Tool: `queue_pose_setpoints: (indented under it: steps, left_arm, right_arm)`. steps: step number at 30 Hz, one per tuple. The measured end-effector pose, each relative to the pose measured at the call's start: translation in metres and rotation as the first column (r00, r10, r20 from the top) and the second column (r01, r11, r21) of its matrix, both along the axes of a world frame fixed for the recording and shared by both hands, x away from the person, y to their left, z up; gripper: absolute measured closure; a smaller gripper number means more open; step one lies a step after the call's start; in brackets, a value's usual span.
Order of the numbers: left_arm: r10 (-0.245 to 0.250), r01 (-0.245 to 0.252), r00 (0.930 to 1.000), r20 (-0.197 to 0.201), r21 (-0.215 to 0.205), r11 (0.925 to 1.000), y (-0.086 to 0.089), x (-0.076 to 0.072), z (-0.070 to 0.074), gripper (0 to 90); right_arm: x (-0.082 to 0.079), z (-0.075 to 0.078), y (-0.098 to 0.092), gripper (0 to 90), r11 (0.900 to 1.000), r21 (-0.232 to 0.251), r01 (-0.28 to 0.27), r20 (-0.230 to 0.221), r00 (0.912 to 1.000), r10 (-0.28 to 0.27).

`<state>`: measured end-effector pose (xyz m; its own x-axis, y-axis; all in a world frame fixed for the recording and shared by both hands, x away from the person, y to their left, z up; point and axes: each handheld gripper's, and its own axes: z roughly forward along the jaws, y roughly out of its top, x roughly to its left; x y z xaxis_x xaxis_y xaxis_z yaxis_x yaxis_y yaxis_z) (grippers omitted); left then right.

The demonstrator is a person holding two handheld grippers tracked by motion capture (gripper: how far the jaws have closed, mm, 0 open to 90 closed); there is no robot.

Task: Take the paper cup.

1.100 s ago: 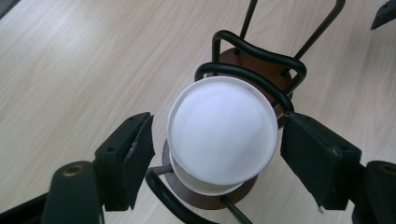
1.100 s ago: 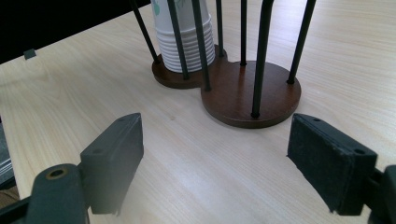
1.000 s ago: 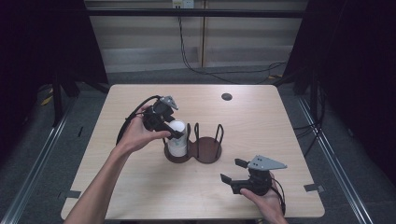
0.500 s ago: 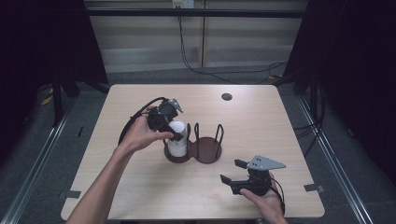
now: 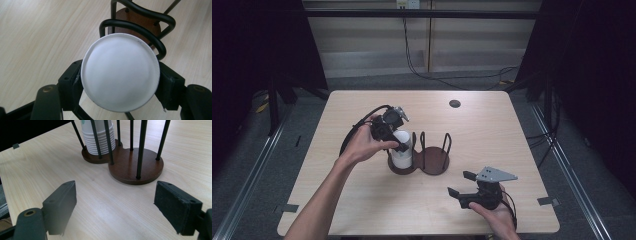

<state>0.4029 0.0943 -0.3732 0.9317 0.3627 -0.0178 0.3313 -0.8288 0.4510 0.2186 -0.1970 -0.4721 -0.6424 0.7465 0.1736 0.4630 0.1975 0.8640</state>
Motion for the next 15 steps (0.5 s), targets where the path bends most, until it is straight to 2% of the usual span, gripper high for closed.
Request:
queue_pose_setpoints:
  steps: [1, 2, 3, 8, 12, 15]
  left_arm:
    - [-0.008, 0.008, 1.0000, 0.000, 0.001, 1.0000, 0.0003, -0.0003, 0.0006, 32.9]
    - [0.001, -0.001, 1.0000, 0.001, -0.011, 0.9999, -0.0002, -0.0014, 0.0000, 33.1]
    - [-0.001, 0.001, 1.0000, -0.002, 0.003, 1.0000, -0.0001, -0.0010, 0.0011, 33.2]
    - [0.017, -0.017, 0.9998, -0.004, -0.012, 0.9998, 0.0004, 0.0003, 0.0023, 33.4]
    - [0.005, -0.005, 1.0000, -0.007, -0.006, 1.0000, 0.0016, -0.0004, 0.0049, 33.6]
    - [0.024, -0.024, 0.9997, -0.003, -0.024, 0.9994, 0.0013, -0.0018, 0.0056, 33.7]
  right_arm:
    - [0.0000, 0.0000, 0.0002, 17.6, 1.000, 0.000, -0.001, -0.001, 1.0000, 0.001]
    - [0.0000, -0.0001, 0.0003, 17.6, 1.000, 0.000, -0.001, -0.002, 1.0000, 0.001]
    - [0.0000, -0.0001, 0.0004, 17.6, 1.000, 0.000, -0.001, -0.002, 1.0000, 0.001]
    - [0.0006, -0.0007, 0.0014, 17.4, 1.000, -0.006, -0.007, -0.006, 1.0000, 0.007]
    - [0.0004, -0.0007, 0.0008, 17.3, 1.000, -0.003, -0.005, -0.010, 0.9999, 0.005]
    - [0.0012, -0.0014, 0.0011, 17.3, 1.000, -0.008, -0.006, -0.012, 0.9999, 0.006]
